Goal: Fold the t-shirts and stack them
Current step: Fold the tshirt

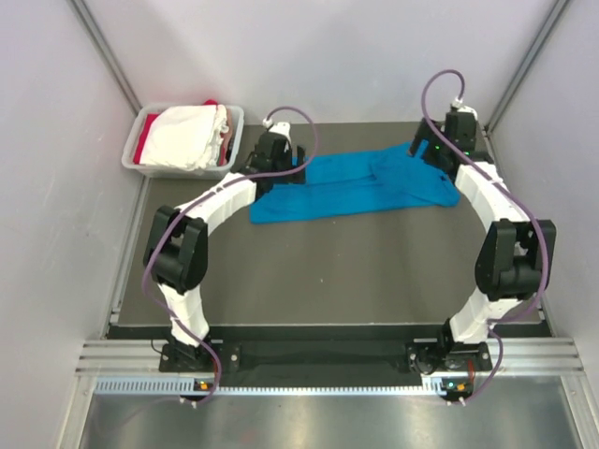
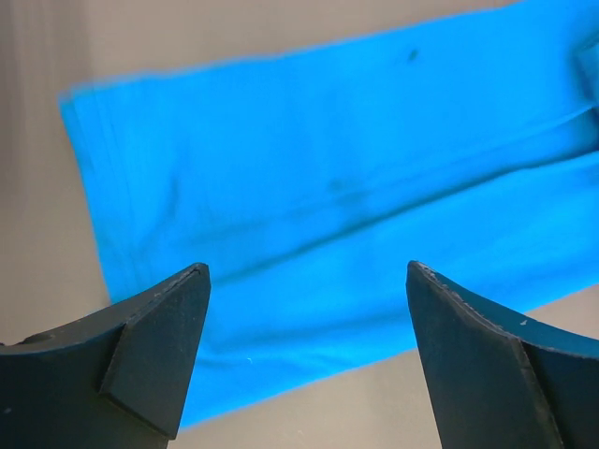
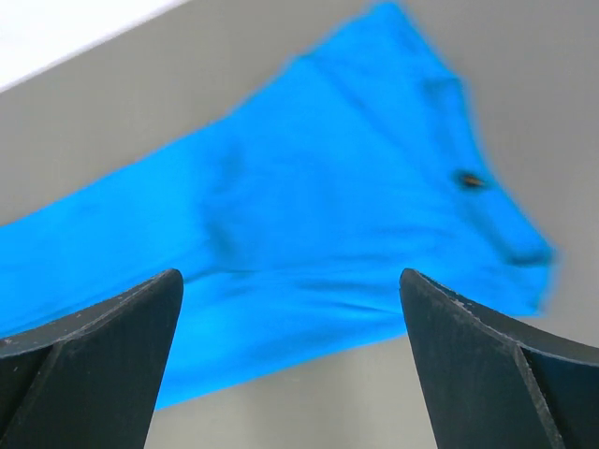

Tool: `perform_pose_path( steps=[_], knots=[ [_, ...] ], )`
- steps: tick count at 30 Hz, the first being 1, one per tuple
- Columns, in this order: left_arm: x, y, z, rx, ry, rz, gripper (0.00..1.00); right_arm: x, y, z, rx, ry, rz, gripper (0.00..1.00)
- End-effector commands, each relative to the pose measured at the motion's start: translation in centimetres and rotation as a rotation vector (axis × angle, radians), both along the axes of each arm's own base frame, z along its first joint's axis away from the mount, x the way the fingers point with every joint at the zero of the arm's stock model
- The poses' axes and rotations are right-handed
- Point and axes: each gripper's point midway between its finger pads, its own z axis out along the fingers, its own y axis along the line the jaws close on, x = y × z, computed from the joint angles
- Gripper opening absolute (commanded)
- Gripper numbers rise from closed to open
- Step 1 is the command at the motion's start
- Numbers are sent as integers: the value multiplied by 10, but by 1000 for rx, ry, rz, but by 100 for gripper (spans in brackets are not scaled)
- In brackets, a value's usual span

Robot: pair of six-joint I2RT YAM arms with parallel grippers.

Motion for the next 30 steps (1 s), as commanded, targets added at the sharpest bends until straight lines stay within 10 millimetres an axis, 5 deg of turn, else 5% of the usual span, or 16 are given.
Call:
perform_pose_path(
  steps=[1, 3, 7, 14, 19, 23, 30],
  knots=[
    [29, 2, 20, 142, -70, -123, 91, 5, 38, -5, 54, -24, -6, 100],
    [46, 3, 25, 138, -87, -147, 91, 11, 38, -21, 63, -5, -58, 100],
    [67, -4, -14, 26, -1, -238, 91, 23, 41, -47, 123, 45, -132, 100],
    [64, -17, -62, -21, 119, -323, 90, 36, 36, -79, 137, 103, -218, 100],
    [50, -9, -110, 19, 247, -305, 90, 35, 44, -112, 144, 186, -222, 100],
    [38, -5, -130, 114, 327, -283, 89, 36, 44, -126, 142, 225, -234, 100],
    [-27, -8, -149, 130, 483, -288, 88, 37, 42, -144, 93, 310, -252, 100]
  ],
)
